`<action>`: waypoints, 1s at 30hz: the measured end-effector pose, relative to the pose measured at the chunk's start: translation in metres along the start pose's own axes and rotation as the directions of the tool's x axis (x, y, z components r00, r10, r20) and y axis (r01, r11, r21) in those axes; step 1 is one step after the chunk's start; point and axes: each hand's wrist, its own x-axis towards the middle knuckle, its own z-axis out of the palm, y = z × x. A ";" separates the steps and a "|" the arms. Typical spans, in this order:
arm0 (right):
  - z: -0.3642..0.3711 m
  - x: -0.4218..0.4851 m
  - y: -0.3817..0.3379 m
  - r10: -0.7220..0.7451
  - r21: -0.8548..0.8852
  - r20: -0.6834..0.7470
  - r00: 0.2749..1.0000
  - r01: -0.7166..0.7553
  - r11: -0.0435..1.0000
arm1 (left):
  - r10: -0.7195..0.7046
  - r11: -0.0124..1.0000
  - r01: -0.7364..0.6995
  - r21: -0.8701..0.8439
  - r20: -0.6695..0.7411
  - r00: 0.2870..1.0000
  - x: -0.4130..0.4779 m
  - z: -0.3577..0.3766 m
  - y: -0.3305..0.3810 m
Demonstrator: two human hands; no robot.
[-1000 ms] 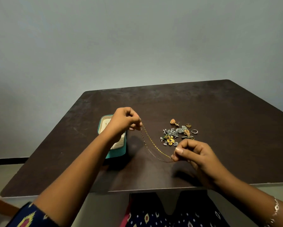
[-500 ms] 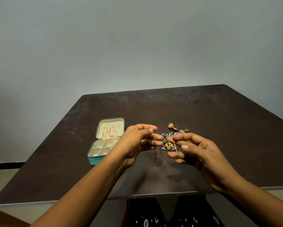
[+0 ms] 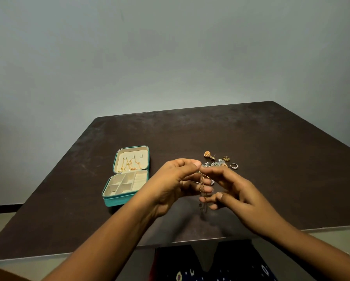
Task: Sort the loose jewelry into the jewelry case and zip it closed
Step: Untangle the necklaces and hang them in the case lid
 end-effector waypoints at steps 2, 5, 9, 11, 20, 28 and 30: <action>-0.002 0.001 0.003 0.001 -0.049 -0.051 0.999 -0.003 0.999 | 0.019 1.000 -0.019 -0.006 0.019 1.000 -0.002 0.000 0.002; -0.006 0.004 0.008 0.013 -0.052 -0.129 0.992 -0.020 0.998 | 0.036 0.999 -0.034 -0.031 0.067 0.997 -0.005 0.002 0.005; -0.008 0.008 0.015 0.123 0.113 -0.008 0.992 -0.122 0.986 | 0.035 0.998 -0.027 -0.057 0.142 0.989 -0.009 0.005 0.005; -0.007 0.007 0.018 0.218 0.306 0.067 0.974 -0.228 0.925 | 0.031 0.996 -0.017 -0.091 0.156 0.987 -0.008 0.005 0.006; -0.014 0.013 0.029 0.358 0.565 0.077 0.931 -0.336 0.753 | 0.065 0.956 -0.070 -0.285 -0.026 0.998 -0.001 -0.012 0.015; -0.023 0.016 0.021 0.318 0.776 0.054 0.947 -0.240 0.584 | -0.031 0.955 -0.011 -0.298 -0.138 0.990 0.008 -0.018 0.007; -0.026 0.018 0.017 0.289 0.816 0.047 0.956 -0.204 0.541 | -0.072 0.973 0.042 -0.226 -0.125 0.990 0.010 -0.016 0.001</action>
